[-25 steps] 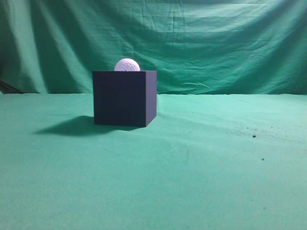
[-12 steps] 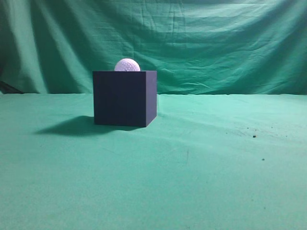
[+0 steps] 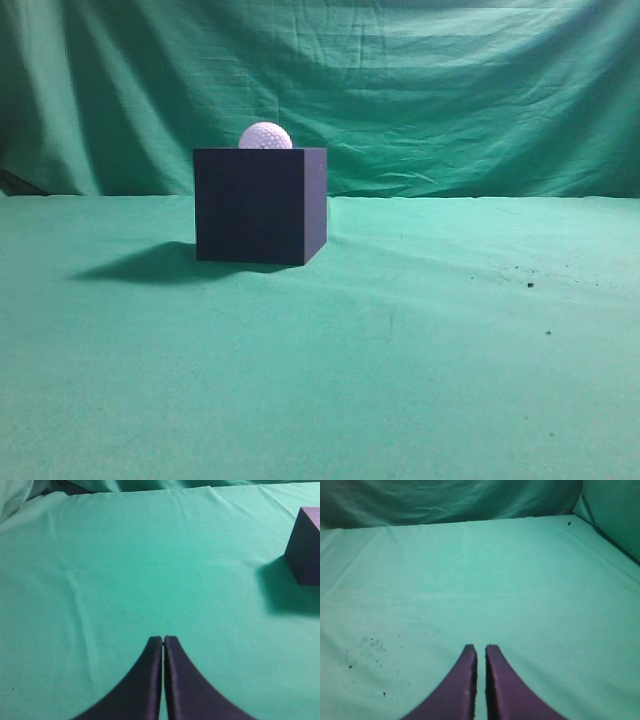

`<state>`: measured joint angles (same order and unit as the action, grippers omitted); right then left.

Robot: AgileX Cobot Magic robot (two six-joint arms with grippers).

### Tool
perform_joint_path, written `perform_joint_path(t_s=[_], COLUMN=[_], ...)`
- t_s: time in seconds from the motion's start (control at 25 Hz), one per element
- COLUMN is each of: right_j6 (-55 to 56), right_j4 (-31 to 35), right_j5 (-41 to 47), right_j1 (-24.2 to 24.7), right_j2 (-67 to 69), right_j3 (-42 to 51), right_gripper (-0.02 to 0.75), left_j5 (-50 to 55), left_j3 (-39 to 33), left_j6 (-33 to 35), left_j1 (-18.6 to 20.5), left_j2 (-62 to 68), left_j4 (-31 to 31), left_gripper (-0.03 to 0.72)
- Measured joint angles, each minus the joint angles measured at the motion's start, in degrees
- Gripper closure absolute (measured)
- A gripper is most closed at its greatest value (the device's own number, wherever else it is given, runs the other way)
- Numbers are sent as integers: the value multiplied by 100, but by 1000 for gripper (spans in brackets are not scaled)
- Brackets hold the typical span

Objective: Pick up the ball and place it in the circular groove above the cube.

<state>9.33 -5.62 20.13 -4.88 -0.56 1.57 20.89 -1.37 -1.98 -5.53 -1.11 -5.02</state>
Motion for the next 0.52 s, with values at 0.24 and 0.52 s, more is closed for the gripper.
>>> perform_joint_path(t_s=[0.24,0.52], right_j6=[32,45], right_j4=[60,64], right_j5=[95,116], right_j1=[0,0], right_j2=[0,0], right_j3=[0,0], right_gripper=[738,738], left_j5=[0,0], left_j3=[0,0], left_j6=[0,0], left_j1=[0,0], left_j2=[0,0], left_j4=[0,0], left_gripper=[688,688])
